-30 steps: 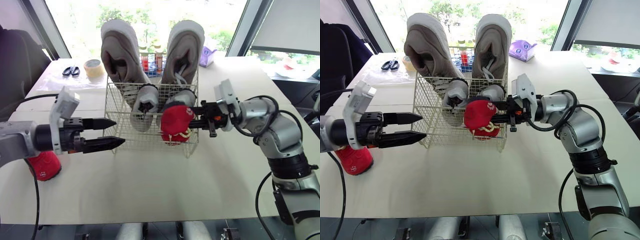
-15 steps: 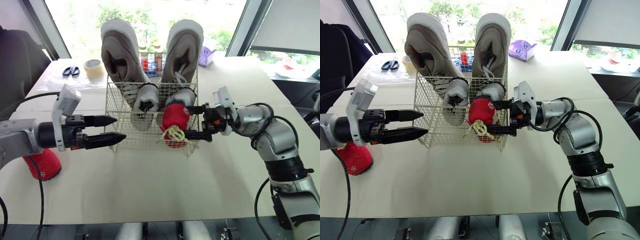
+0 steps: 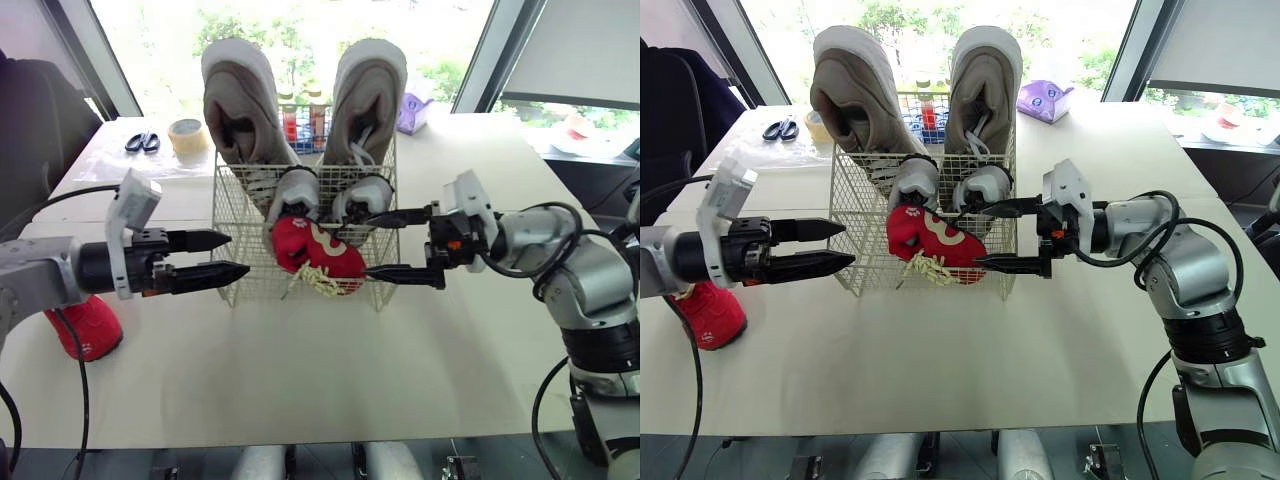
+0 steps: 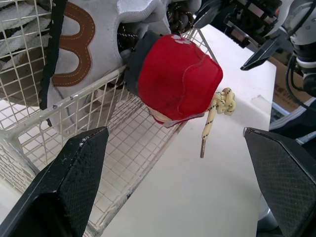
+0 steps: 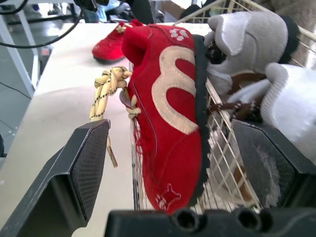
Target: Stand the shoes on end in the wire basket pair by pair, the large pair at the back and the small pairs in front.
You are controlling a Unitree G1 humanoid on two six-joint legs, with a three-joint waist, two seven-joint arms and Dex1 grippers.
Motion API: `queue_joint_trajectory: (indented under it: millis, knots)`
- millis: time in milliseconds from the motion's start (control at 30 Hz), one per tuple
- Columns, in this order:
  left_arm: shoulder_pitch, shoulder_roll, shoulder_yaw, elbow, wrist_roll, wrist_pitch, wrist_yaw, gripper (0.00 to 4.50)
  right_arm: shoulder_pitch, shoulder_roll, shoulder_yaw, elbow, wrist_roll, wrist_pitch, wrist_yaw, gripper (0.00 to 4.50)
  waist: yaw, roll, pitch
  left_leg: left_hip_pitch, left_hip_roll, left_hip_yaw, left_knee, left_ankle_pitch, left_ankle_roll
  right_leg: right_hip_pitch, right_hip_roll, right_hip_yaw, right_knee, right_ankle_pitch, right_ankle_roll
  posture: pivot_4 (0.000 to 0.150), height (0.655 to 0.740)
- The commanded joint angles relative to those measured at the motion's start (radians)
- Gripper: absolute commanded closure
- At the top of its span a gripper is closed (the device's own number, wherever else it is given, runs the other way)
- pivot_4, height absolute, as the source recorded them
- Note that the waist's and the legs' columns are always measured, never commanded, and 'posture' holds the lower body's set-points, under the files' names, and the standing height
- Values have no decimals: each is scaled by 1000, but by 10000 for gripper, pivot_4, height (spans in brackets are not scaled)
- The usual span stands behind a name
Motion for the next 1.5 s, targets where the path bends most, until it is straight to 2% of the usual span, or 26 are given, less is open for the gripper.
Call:
queue_joint_trajectory:
  millis: [33, 367, 567, 633, 733, 800, 867, 967, 1267, 1333, 1500]
  knots:
    - [-3, 1, 0, -24, 10, -8, -21, 0, -7, -7, -57, -59, 49, 35, -31, 2333, 0, 0, 0, 0, 0, 0, 0, 0, 0, 0, 0, 0, 0, 0, 0, 1500, 7400]
    - [4, 32, 44, 3, 2, 16, -61, 0, -26, 6, -82, -169, 155, 139, -98, 1034, 0, 0, 0, 0, 0, 0, 0, 0, 0, 0, 0, 0, 0, 0, 0, 1500, 7400]
    - [10, 58, 85, 20, 52, -1, -56, 0, -65, 17, -73, -217, 224, 193, -136, 1034, -1, 0, 0, 0, 0, 0, 0, 0, 0, 0, 0, 0, 0, 0, 0, 1500, 7400]
    - [-17, 102, 152, 133, 98, -7, -36, 0, -87, 14, -90, -198, 258, 219, -142, 1034, -1, 0, 0, 0, 0, 0, 0, 0, 0, 0, 0, 0, 0, 0, 0, 1500, 7400]
    - [-9, 192, 234, 324, 226, -21, 9, 0, -160, -13, -135, -151, 387, 359, -172, 1034, -7, 0, 0, 0, 0, 0, 0, 0, 0, -1, 1, 0, 0, 0, 0, 1500, 7400]
    - [-40, 267, 223, 456, 292, 73, 106, 0, -201, -74, -172, -117, 478, 431, -103, 1034, -5, 0, 0, 0, 0, 1, -1, 0, 0, -1, 2, -1, 1, 0, 0, 1500, 7400]
    - [-79, 323, 160, 548, 371, 180, 218, 0, -232, -112, -182, -83, 497, 437, -38, 1034, -2, 0, 0, 0, 0, 0, -1, -1, 1, -1, 2, -1, 0, 0, 0, 1500, 7400]
    - [-117, 348, 98, 634, 483, 282, 345, 0, -255, -135, -158, -75, 477, 412, 30, 1034, -1, 0, 0, 1, -1, 0, -1, -1, 2, 1, 1, -2, 0, 0, 1, 1500, 7400]
    - [-83, 253, 199, 700, 602, 463, 433, 0, -263, -92, -87, -78, 414, 347, 90, 1034, -2, -1, 0, -1, 0, 1, 0, -1, 1, -2, -1, -1, 2, 0, 1, 1500, 7400]
    - [-85, 197, 229, 716, 615, 510, 448, 0, -245, -83, -76, -85, 390, 324, 91, 1034, -1, -2, -1, 0, 0, 1, 0, -1, 1, -2, -2, -1, 3, 0, 1, 1500, 7400]
    - [-102, 129, 220, 731, 666, 531, 475, 0, -229, -86, -96, -106, 406, 335, 73, 1034, 1, -4, -2, -1, 0, 0, 0, -1, 0, -4, -3, -1, 3, 0, 1, 1500, 7400]
